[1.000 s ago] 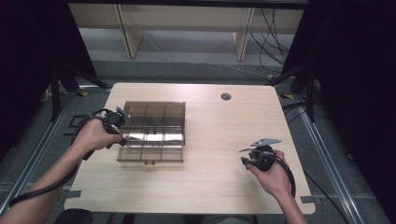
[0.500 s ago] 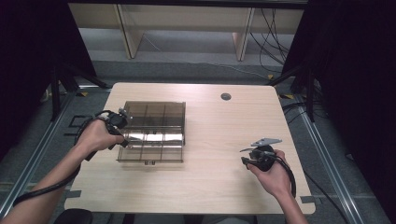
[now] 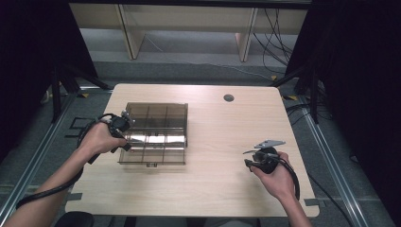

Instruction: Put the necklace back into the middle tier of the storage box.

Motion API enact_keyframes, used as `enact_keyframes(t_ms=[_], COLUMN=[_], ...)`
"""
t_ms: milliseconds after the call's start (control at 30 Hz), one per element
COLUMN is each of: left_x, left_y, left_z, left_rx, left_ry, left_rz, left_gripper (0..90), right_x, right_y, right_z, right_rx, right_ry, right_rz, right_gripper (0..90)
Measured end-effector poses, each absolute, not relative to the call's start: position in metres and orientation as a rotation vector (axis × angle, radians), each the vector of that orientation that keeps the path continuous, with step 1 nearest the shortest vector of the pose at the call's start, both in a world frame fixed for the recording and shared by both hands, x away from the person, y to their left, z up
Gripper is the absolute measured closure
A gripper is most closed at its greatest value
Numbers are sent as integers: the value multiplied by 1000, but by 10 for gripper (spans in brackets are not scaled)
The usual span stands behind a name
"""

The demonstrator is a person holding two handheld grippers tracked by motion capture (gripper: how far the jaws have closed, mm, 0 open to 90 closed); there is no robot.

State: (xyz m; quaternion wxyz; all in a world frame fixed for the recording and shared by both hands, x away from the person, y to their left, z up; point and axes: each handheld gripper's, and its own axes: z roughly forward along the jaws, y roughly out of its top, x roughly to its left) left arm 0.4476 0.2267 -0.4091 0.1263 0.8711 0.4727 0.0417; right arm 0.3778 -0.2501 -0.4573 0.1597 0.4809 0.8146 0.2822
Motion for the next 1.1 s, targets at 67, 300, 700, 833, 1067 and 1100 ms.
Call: enact_keyframes(t_ms=[67, 300, 700, 833, 1067, 1100], left_x=[447, 448, 449, 449, 448, 448], left_y=[225, 225, 222, 222, 220, 219], left_z=[-411, -414, -421, -423, -425, -426], left_rx=[2522, 2536, 2558, 2564, 2580, 2580], left_ry=[1395, 1390, 1372, 1377, 1366, 1367], left_rz=[111, 104, 107, 105, 115, 117], left_gripper=[875, 875, 875, 875, 875, 875], right_x=[378, 378, 377, 377, 377, 378], right_y=[-250, -250, -250, -250, -249, -250], right_z=[-457, -457, -457, -456, -458, -459], right_rx=[1373, 1375, 1400, 1404, 1403, 1373], right_ry=[2329, 2328, 2321, 2320, 2323, 2334], right_rz=[806, 805, 798, 798, 796, 804], right_gripper=[600, 599, 597, 597, 598, 597])
